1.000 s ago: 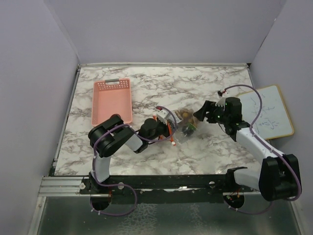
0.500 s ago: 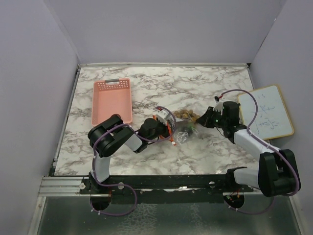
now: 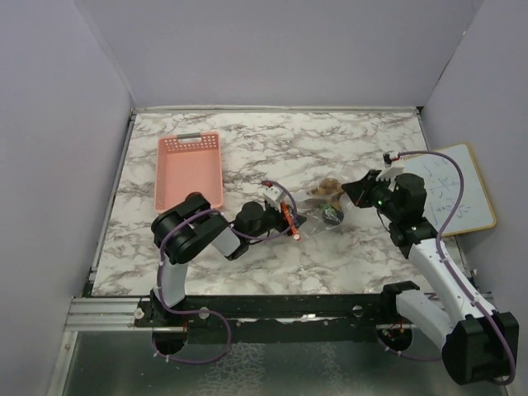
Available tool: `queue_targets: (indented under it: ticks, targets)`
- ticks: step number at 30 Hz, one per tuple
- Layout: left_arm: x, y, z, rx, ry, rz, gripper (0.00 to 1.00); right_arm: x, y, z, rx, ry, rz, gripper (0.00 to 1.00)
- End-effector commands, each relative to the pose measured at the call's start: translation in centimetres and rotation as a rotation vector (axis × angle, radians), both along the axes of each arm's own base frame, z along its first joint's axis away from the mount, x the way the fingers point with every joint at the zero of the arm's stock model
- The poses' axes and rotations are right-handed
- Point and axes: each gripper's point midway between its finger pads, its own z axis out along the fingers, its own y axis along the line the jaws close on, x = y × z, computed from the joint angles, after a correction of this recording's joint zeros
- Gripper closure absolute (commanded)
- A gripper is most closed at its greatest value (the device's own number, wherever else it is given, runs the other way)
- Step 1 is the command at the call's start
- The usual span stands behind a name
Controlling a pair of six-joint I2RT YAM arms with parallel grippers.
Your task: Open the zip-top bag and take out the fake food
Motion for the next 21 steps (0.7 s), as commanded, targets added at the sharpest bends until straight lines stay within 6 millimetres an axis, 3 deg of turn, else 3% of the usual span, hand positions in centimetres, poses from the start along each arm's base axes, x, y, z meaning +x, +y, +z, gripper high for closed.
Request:
queue_targets:
  ticks: [1,6,9,12,21]
  targets:
    - [-2.1,-2.8,2.9,-0.186,-0.018,-0.094,0.38,0.0,0.7,3.4,0.057,-0.119,0.025,0.99]
    - [-3.3,-4.7,3.3,-0.290,0.002,-0.169,0.36,-0.2,0.3,2.3,0.018,-0.097,0.019,0.99]
    - [-2.9,-4.3,2.7,-0.272,0.008,-0.137,0.33,0.4,-1.2,1.7,-0.039,-0.118,-0.057,0.99]
    - [-2.8,-3.9,3.0,-0.254,-0.005,-0.119,0.32,1.1,-2.0,-1.9,-0.093,0.019,-0.100,0.99]
    - [-4.2,-2.1,3.9,-0.264,-0.060,-0.072,0.32,1.6,-0.6,-5.5,-0.036,0.137,-0.057,0.99]
